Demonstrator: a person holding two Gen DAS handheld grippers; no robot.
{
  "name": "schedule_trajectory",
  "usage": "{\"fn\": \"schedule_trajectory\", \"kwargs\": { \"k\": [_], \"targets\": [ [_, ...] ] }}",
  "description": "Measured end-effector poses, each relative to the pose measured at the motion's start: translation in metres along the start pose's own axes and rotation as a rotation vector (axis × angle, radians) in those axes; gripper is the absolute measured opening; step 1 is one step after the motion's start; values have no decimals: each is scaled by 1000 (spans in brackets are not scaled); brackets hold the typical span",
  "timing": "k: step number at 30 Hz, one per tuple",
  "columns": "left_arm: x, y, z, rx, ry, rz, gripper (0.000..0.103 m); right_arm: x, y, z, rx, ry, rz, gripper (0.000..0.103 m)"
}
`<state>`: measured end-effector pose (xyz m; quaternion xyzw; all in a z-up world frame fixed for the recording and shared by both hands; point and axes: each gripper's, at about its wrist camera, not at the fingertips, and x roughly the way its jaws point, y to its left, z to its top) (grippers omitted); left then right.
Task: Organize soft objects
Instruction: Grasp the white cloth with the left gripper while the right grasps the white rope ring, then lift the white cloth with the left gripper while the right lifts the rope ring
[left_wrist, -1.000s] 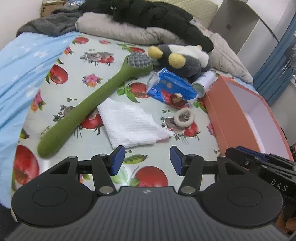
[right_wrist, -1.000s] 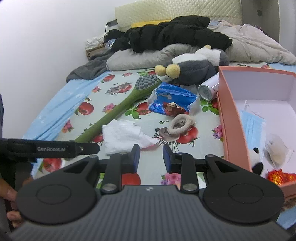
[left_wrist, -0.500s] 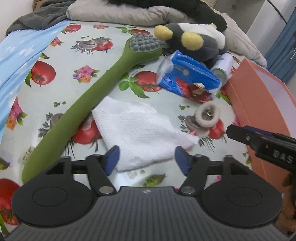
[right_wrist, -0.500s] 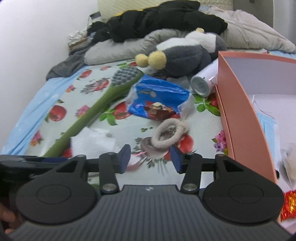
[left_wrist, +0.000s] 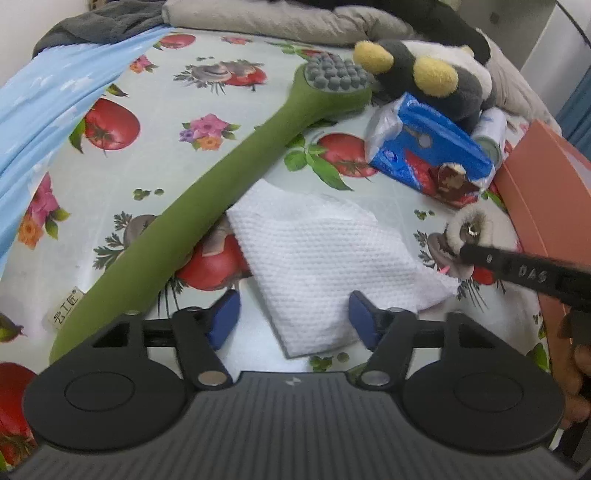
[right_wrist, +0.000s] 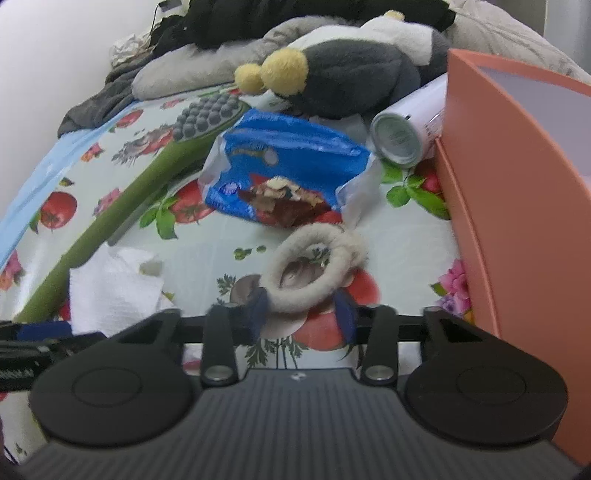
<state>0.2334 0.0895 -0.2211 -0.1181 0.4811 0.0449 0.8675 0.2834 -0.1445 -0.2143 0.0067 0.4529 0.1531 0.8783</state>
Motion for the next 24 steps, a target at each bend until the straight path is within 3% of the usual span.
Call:
{"fn": "schedule_trajectory", "kwargs": {
  "k": [4, 5, 6, 7, 19, 21, 23, 24],
  "targets": [
    [-3, 4, -2, -26, -12, -25, 33, -1, 3, -3, -15, -10, 5, 14],
    [-3, 5, -3, -28, -14, -30, 21, -3, 4, -4, -14, -15, 1, 6],
    [-3, 4, -3, -27, -16, -30, 12, -4, 4, -3, -15, -18, -1, 4],
    [-4, 4, -3, -26, -22, -31, 9, -6, 4, -3, -15, -23, -1, 3],
    [-55, -6, -6, -42, -161, -110, 4, -32, 0, -3, 21, -74, 7, 6],
    [-62, -7, -9, -46, -171, -116, 4, -28, -3, 0, 42, -67, -26, 12],
    [-69, -7, -11, -53, -178, -125, 4, -25, -8, 1, 62, -74, -40, 37],
    [-72, -6, -12, -58, -182, -131, 4, -25, -11, 2, 81, -88, -23, 40]
  ]
}}
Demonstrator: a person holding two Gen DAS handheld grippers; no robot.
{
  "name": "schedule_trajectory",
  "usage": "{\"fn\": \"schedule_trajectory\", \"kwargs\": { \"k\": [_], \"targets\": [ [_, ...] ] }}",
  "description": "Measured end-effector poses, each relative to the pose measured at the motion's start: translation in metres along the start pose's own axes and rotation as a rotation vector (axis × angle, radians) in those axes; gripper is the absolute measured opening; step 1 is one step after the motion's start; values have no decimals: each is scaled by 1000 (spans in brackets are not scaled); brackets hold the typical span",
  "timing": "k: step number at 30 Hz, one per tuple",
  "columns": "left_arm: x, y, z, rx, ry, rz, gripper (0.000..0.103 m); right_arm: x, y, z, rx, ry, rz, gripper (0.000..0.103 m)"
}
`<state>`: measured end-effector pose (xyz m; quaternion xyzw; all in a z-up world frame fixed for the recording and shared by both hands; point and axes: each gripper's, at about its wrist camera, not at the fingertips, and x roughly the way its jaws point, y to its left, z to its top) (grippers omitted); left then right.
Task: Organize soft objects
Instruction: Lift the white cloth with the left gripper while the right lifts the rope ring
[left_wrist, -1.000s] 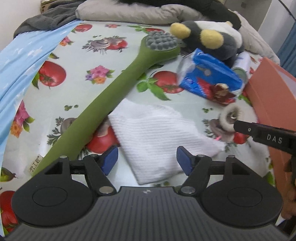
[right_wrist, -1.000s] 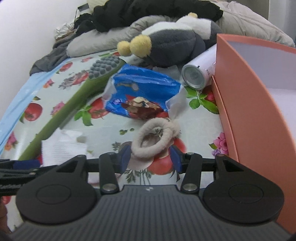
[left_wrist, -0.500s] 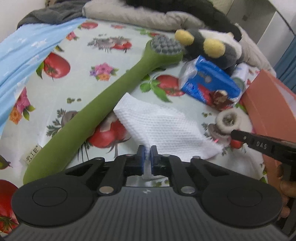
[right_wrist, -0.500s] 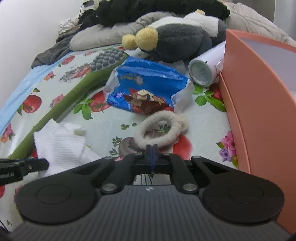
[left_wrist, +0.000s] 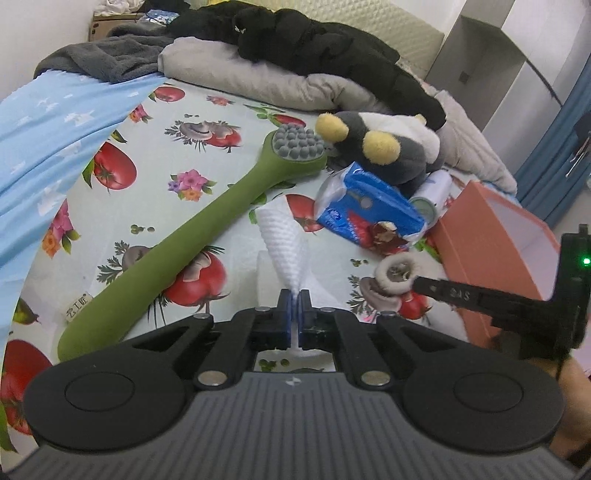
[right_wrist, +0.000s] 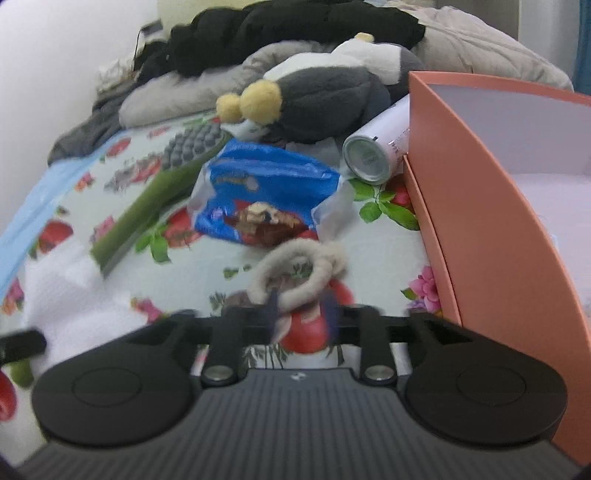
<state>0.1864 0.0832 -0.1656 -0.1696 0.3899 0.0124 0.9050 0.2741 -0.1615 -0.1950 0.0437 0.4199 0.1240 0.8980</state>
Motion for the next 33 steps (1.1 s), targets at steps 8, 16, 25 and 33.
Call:
{"fn": "schedule_trajectory", "kwargs": {
  "k": [8, 16, 25, 33],
  "targets": [
    [-13, 5, 0, -48, -19, -32, 4, 25, -3, 4, 2, -17, -60, 34],
    [-23, 11, 2, -91, -44, -59, 4, 17, 4, 6, -55, -29, -64, 9],
    [-32, 26, -25, -190, 20, -73, 4, -28, 12, -25, -94, 20, -9, 10],
    [-37, 50, -59, -230, 110, -46, 4, -47, 15, -52, -97, 100, 16, 25]
  ]
}}
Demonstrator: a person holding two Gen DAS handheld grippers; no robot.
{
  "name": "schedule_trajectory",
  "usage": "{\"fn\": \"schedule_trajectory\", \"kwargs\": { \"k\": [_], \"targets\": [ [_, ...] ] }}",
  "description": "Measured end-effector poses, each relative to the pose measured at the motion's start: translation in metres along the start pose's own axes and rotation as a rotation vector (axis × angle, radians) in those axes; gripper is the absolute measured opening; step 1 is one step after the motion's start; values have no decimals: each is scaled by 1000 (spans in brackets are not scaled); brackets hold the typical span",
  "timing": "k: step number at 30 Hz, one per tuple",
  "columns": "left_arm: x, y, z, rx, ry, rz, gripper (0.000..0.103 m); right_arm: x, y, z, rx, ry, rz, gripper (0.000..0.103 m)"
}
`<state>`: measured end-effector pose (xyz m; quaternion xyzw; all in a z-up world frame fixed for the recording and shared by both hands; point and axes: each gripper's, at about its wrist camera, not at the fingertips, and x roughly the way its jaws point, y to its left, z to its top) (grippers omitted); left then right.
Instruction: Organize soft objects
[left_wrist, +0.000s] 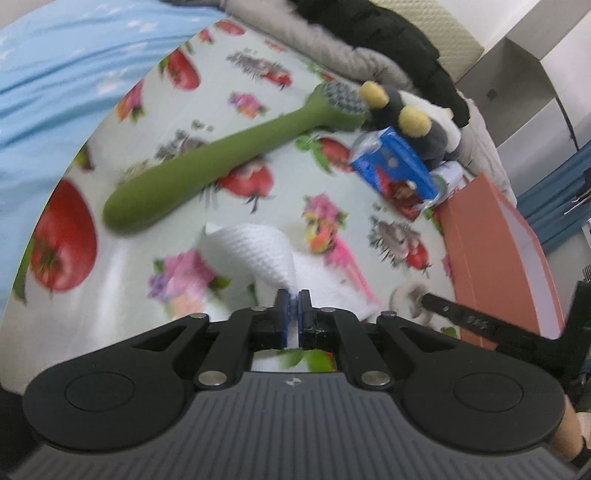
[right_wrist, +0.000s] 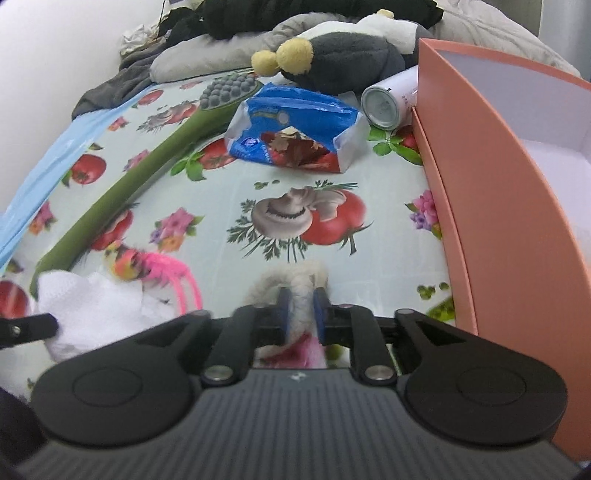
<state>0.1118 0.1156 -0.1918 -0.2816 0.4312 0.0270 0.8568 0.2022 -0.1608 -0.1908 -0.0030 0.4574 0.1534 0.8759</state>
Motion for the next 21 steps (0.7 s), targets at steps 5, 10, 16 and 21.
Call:
{"fn": "schedule_trajectory", "kwargs": {
  "k": [5, 10, 16, 21],
  "targets": [
    [3, 21, -8, -52, 35, -11, 8, -17, 8, 3, -16, -33, 31, 32],
    [5, 28, -10, -87, 37, -7, 48, -16, 25, 10, -85, -46, 77, 45],
    [2, 27, -13, -65, 20, 8, 56, 4, 56, 22, -154, -17, 178, 45],
    [-5, 28, -14, -41, -11, 18, 56, 29, 79, 34, -164, 34, 303, 45]
  ]
}}
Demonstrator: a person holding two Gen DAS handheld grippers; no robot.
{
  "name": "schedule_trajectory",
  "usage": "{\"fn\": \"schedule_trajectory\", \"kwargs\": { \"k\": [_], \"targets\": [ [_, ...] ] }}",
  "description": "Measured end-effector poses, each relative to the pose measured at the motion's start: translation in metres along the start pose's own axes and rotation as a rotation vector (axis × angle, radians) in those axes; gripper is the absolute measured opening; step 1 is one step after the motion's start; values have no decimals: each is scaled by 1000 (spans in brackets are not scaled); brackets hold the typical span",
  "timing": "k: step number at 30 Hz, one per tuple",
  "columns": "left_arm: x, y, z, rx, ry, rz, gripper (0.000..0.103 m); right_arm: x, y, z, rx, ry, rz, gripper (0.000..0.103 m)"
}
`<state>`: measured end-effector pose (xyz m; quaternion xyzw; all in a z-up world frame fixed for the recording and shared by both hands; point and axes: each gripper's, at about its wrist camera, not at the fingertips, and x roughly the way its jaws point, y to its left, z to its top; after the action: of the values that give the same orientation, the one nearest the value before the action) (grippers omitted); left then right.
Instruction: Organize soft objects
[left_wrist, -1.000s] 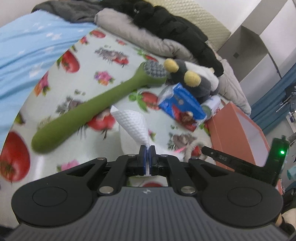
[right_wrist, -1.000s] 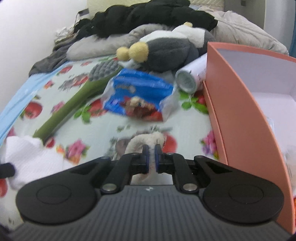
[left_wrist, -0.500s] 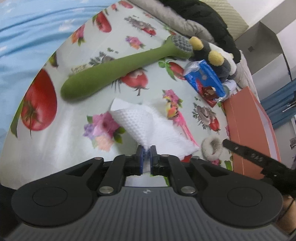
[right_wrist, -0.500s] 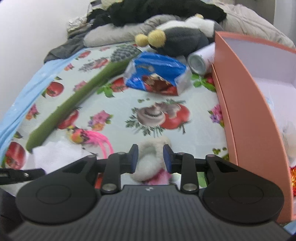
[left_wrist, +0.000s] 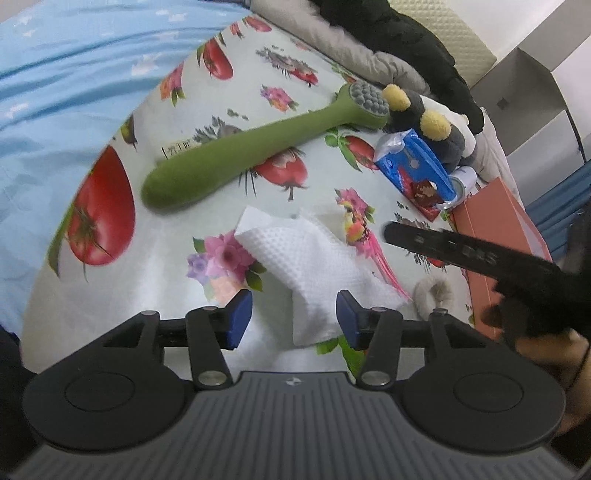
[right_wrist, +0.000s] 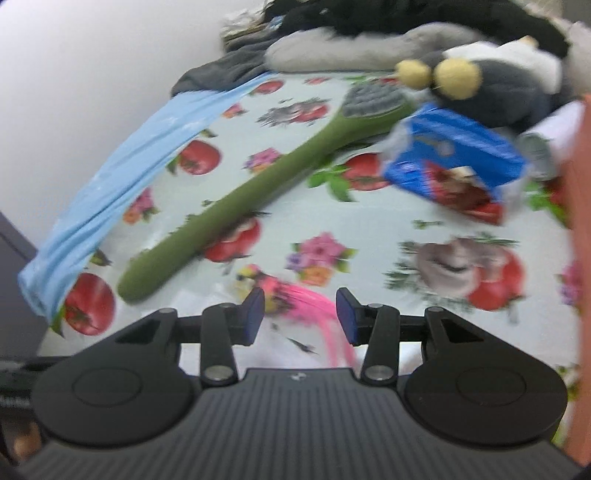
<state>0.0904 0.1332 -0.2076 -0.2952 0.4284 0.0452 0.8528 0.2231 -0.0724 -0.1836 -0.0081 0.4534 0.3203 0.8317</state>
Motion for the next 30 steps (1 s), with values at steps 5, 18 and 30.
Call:
{"fn": "schedule_trajectory", "kwargs": {
  "k": [5, 18, 30],
  "targets": [
    [-11, -4, 3, 77, -41, 4, 60, 23, 16, 4, -71, 33, 33, 45],
    [-15, -21, 11, 229, -89, -27, 65, 40, 15, 4, -83, 64, 8, 37],
    [44, -40, 2, 477, -6, 45, 72, 23, 3, 2, -6, 71, 24, 37]
  ]
}}
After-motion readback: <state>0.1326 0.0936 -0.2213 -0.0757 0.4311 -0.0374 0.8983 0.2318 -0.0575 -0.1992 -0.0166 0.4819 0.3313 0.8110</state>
